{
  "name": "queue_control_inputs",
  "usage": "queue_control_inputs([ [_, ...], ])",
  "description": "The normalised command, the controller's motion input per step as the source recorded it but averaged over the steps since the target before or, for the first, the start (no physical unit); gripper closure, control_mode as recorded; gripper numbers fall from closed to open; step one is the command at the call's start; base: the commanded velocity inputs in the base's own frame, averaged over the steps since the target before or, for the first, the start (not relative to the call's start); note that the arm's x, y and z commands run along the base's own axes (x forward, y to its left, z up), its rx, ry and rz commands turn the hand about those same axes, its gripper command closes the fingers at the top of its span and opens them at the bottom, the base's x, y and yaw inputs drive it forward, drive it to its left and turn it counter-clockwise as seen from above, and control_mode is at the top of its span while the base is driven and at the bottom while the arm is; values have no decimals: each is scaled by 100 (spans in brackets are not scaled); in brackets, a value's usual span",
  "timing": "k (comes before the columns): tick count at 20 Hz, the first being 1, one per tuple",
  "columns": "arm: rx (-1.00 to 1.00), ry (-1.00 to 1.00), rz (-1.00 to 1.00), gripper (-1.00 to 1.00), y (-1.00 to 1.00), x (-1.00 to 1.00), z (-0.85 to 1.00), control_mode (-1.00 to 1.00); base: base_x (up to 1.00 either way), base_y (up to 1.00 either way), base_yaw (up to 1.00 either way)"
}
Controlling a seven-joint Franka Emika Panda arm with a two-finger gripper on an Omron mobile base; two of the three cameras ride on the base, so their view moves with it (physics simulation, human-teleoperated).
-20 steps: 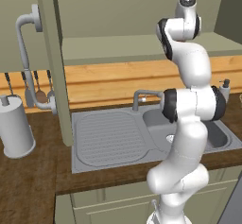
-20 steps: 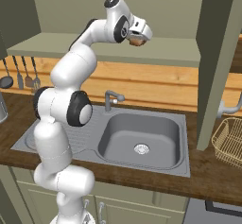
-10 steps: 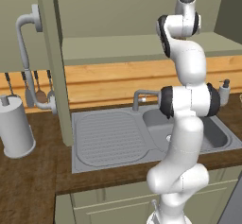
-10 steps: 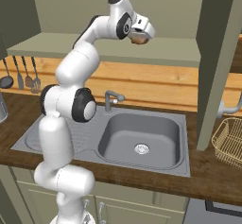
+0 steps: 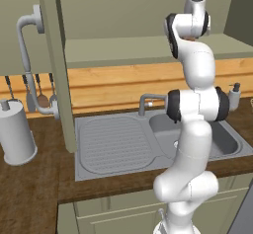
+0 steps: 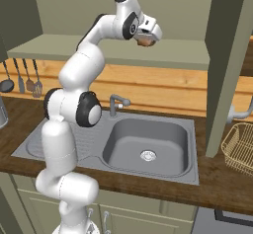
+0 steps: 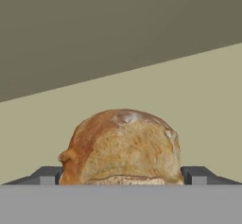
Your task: Open the cabinet, pick up the bread from the cabinet and place it in the basket. Then move the basket to the dining counter.
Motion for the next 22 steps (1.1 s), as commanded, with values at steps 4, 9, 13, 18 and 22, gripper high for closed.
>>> queue_control_inputs([
  [4, -14, -16, 11, 100, 2, -17, -84, -100, 0, 0, 0],
  [9, -8, -13, 10, 100, 0, -29, -56, -100, 0, 0, 0],
  [13, -4, -11, 4, 100, 0, -36, -11, -100, 0, 0, 0],
  [18, 4, -9, 2, 100, 2, -74, 14, -100, 0, 0, 0],
  [22, 7, -12, 0, 100, 8, -100, 24, -100, 0, 0, 0],
])
